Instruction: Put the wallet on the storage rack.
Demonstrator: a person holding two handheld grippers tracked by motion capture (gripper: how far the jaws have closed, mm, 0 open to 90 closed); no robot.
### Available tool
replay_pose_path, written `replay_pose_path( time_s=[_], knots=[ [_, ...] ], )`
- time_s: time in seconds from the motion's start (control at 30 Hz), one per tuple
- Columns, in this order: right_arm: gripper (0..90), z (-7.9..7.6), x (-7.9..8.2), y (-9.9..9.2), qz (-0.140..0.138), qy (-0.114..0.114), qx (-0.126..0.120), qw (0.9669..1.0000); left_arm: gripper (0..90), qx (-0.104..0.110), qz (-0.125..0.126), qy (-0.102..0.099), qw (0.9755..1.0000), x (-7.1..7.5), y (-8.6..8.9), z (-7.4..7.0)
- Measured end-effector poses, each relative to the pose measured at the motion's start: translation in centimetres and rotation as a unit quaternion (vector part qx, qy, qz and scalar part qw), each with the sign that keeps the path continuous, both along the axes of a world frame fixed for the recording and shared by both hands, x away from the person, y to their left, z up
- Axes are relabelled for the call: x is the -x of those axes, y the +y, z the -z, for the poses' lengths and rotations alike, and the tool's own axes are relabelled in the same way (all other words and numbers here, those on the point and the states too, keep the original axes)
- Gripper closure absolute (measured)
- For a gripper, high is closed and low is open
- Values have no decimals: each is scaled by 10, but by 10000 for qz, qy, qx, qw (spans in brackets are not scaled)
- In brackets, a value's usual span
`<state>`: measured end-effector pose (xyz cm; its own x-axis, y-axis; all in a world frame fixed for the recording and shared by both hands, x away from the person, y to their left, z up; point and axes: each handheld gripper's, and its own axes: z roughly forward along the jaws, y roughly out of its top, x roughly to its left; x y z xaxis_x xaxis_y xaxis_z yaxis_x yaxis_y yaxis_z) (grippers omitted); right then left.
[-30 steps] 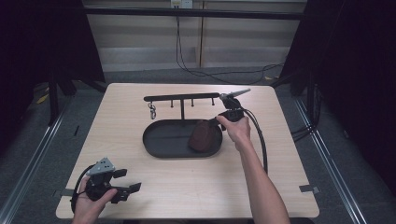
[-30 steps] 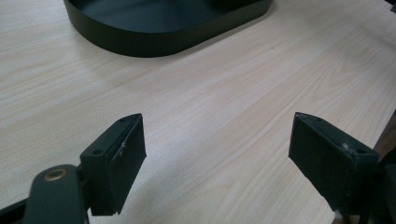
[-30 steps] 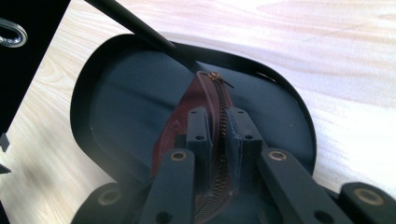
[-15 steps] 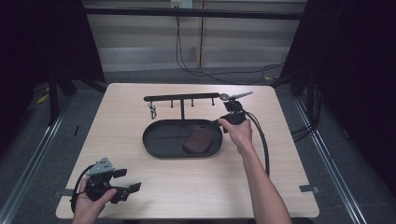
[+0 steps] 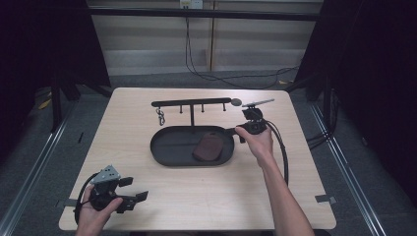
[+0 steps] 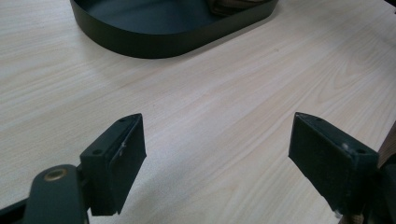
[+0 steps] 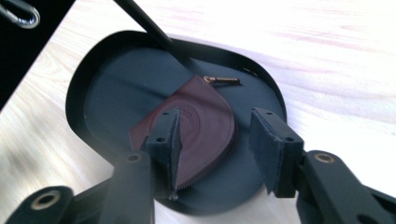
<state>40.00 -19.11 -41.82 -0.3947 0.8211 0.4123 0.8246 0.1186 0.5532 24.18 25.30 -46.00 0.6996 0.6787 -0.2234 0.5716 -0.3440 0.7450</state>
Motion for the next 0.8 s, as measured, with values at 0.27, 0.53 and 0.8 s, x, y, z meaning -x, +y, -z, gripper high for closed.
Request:
replay_pose_path(
  time_s=[0.27, 0.53, 0.8],
  knots=[
    [386, -3, 18, -3, 4, -309, 114, 9995, 186, 23, -20, -8, 10000, 0, 1, 0],
    [272, -2, 36, -8, 7, -390, 133, 9991, 186, 22, -65, 5, 10000, -1, 1, 0],
    [256, 1, 56, -24, 0, -556, 244, 9982, 186, 10, -73, 20, 10000, -1, 1, 0]
  ],
)
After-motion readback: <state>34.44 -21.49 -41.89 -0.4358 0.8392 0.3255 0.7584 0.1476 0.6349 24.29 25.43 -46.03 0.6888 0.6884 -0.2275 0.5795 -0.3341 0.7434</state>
